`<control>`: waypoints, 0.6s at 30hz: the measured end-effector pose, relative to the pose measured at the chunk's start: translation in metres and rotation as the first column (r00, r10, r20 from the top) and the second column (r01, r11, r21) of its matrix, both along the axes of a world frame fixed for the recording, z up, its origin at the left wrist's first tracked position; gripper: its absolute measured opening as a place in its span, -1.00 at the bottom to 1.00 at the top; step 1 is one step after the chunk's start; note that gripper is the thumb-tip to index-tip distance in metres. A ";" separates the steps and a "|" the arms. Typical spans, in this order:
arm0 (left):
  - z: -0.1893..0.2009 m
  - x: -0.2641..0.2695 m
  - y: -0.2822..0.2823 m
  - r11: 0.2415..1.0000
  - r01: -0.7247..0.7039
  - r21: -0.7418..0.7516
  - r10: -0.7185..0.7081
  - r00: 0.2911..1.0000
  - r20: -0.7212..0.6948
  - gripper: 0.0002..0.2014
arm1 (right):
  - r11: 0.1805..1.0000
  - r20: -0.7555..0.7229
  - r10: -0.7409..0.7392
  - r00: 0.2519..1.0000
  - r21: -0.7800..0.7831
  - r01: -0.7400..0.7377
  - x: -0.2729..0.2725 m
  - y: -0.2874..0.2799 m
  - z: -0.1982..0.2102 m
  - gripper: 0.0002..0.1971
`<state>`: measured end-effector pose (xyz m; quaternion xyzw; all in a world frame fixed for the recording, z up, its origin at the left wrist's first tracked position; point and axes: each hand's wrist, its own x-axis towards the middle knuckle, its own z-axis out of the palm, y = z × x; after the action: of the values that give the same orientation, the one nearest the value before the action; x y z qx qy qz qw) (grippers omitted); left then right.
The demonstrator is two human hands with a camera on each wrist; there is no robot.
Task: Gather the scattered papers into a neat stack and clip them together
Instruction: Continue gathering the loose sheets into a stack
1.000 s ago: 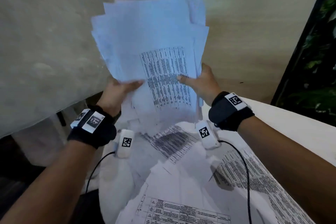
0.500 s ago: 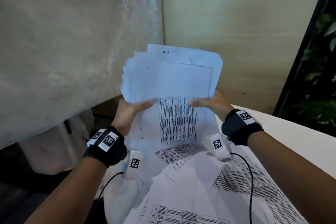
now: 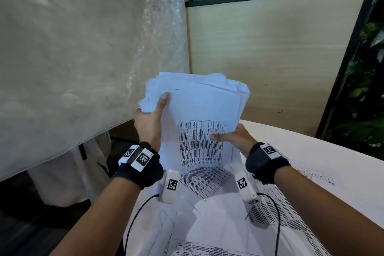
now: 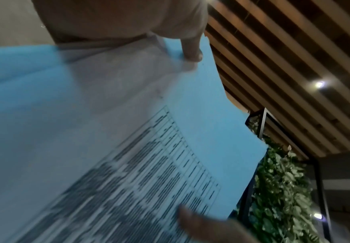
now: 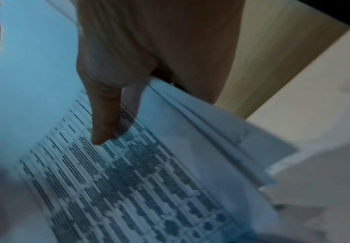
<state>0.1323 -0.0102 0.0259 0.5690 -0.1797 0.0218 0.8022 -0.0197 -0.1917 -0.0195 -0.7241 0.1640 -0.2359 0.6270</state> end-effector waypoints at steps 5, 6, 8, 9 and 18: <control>0.054 -0.003 -0.012 0.990 -0.142 0.025 0.141 0.989 0.043 -0.43 | 0.999 0.035 -0.008 0.999 -0.051 0.010 0.002 -0.001 0.007 -0.54; 0.063 -0.003 -0.015 0.986 -0.163 0.047 0.161 0.986 0.047 -0.46 | 0.998 0.068 -0.025 0.997 -0.051 0.028 0.003 -0.001 0.012 -0.54; 0.069 0.001 -0.020 0.984 -0.164 0.066 0.164 0.986 0.009 -0.55 | 0.998 0.141 -0.037 0.989 -0.043 0.043 0.006 0.000 0.021 -0.55; 0.068 0.005 -0.021 0.985 -0.160 0.071 0.162 0.987 -0.017 -0.62 | 0.999 0.174 -0.038 0.984 -0.029 0.043 0.008 0.001 0.024 -0.56; 0.010 0.017 0.009 0.977 0.211 0.023 -0.212 0.967 0.142 -0.37 | 0.965 0.195 -0.229 0.954 -0.085 0.249 0.010 0.005 0.033 -0.72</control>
<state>0.1489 -0.0010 0.0360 0.5465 -0.2967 -0.0237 0.7828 -0.0098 -0.1868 0.0137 -0.7072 0.1789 -0.3844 0.5658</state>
